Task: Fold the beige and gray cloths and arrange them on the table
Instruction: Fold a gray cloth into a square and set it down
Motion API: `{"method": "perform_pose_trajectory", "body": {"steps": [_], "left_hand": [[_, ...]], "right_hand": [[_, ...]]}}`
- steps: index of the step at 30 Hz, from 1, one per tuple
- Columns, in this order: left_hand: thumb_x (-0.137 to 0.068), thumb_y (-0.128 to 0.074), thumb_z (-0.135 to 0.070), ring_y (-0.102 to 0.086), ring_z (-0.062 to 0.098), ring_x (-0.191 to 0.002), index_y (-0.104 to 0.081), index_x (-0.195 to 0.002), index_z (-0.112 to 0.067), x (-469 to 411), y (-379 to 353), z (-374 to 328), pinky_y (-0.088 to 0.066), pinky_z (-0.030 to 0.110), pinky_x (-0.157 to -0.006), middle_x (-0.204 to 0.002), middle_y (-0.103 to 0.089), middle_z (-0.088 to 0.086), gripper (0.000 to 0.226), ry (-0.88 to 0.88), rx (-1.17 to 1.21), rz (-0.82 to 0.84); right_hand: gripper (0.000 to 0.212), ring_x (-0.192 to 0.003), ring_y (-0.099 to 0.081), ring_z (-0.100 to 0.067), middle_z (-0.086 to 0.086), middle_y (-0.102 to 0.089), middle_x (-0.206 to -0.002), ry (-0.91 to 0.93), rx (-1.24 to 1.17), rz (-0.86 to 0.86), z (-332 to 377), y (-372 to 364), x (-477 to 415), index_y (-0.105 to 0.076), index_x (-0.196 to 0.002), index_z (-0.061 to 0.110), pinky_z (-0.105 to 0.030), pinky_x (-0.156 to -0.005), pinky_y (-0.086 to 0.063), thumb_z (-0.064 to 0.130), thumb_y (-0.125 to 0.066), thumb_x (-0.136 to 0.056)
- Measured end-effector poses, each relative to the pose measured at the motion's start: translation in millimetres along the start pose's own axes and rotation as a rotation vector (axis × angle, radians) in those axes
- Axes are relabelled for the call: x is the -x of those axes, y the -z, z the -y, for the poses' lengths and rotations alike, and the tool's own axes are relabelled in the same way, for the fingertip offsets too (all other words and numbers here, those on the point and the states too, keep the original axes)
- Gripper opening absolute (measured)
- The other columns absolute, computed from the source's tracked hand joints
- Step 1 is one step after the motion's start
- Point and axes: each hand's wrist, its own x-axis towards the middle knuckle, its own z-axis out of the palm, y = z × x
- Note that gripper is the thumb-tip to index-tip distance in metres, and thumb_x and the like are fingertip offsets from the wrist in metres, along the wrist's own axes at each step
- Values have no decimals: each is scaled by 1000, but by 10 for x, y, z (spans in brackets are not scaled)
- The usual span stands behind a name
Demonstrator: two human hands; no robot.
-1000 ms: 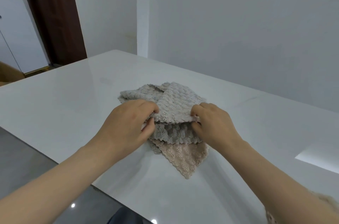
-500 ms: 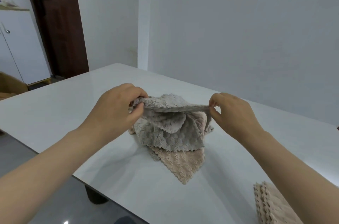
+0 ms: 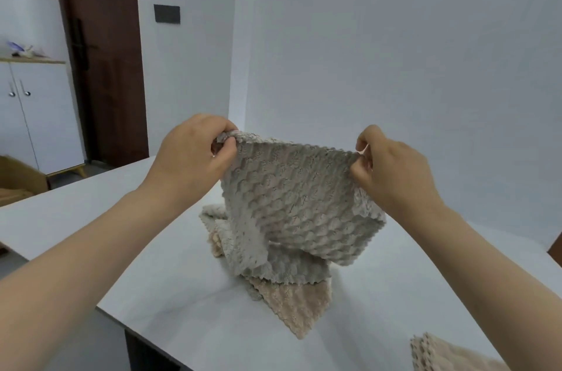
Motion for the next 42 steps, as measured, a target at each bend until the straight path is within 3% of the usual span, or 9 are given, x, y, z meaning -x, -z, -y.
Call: {"method": "perform_pose_trajectory", "body": {"steps": [3, 6, 11, 20, 27, 29, 32, 36, 42], "left_hand": [[-89, -55, -9, -48, 15, -73, -64, -85, -9, -70, 34, -12, -36, 27, -68, -76, -57, -3, 10, -3, -7, -20], [-90, -54, -10, -46, 14, -72, -64, -86, -8, -63, -3, 1, -33, 26, -68, -76, -55, -4, 11, 2, -20, -4], [-94, -46, -13, -45, 16, -75, -59, -83, -10, -85, -118, 53, -29, 27, -68, -77, -54, -2, 17, 28, -29, 64], [-99, -39, -14, -32, 10, -50, -28, -57, -21, -317, -36, -55, -23, 25, -49, -52, -32, -6, 43, 22, 44, 7], [-97, -46, -21, -38, 10, -43, -37, -54, -10, -391, 22, -204, -31, 22, -48, -48, -40, 3, 45, 224, 295, -102], [-96, -52, -24, -44, 6, -37, -48, -59, -3, -395, 5, -267, -34, 11, -42, -47, -45, 1, 43, 331, 471, -84], [-95, -54, -31, -50, 9, -42, -61, -79, 5, -388, -36, -331, -47, 21, -47, -52, -55, 1, 40, 513, 805, 19], [-94, -55, -28, -59, 11, -53, -66, -84, 3, -313, -89, -415, -53, 22, -56, -64, -63, 7, 35, 452, 818, 119], [-94, -55, -21, -65, 16, -66, -69, -86, 0, -152, -203, -511, -58, 23, -66, -74, -67, 14, 26, 446, 875, 217]], "right_hand": [[28, -83, -57, -27, -2, -63, -91, 21, 18, 166, -31, 105, -26, -48, -112, 15, -36, -68, -47, 10, -49, -85], [24, -91, -57, -25, -1, -61, -97, 39, 53, 186, -71, 132, 10, -55, -109, 14, -35, -72, -46, 9, -49, -86], [8, -70, -48, -22, 4, -49, -72, 38, 45, 130, -175, 72, 41, -51, -77, 13, -30, -57, -34, 11, -49, -85], [8, -53, -52, -12, 6, -53, -54, -66, -247, -23, -188, 299, -81, -60, -87, 18, -27, -54, -42, 16, -54, -91], [4, -38, -39, -8, -7, -49, -51, -298, -737, 8, -79, 533, -153, -63, -91, 15, -14, -39, -36, 13, -59, -91], [7, -39, -41, -8, -5, -53, -54, -360, -870, 62, -23, 600, -169, -62, -92, 12, -15, -38, -35, 7, -57, -91], [11, -38, -43, -9, 4, -54, -47, -376, -943, 165, 67, 632, -160, -61, -89, 9, -18, -40, -39, 1, -53, -90], [14, -40, -48, -6, 6, -56, -49, -392, -1023, 291, 166, 585, -97, -65, -85, 5, -18, -46, -47, -2, -54, -90], [17, -64, -69, -12, -6, -71, -81, -385, -1146, 459, 250, 557, -12, -69, -96, 4, -18, -57, -53, 2, -53, -93]]}}
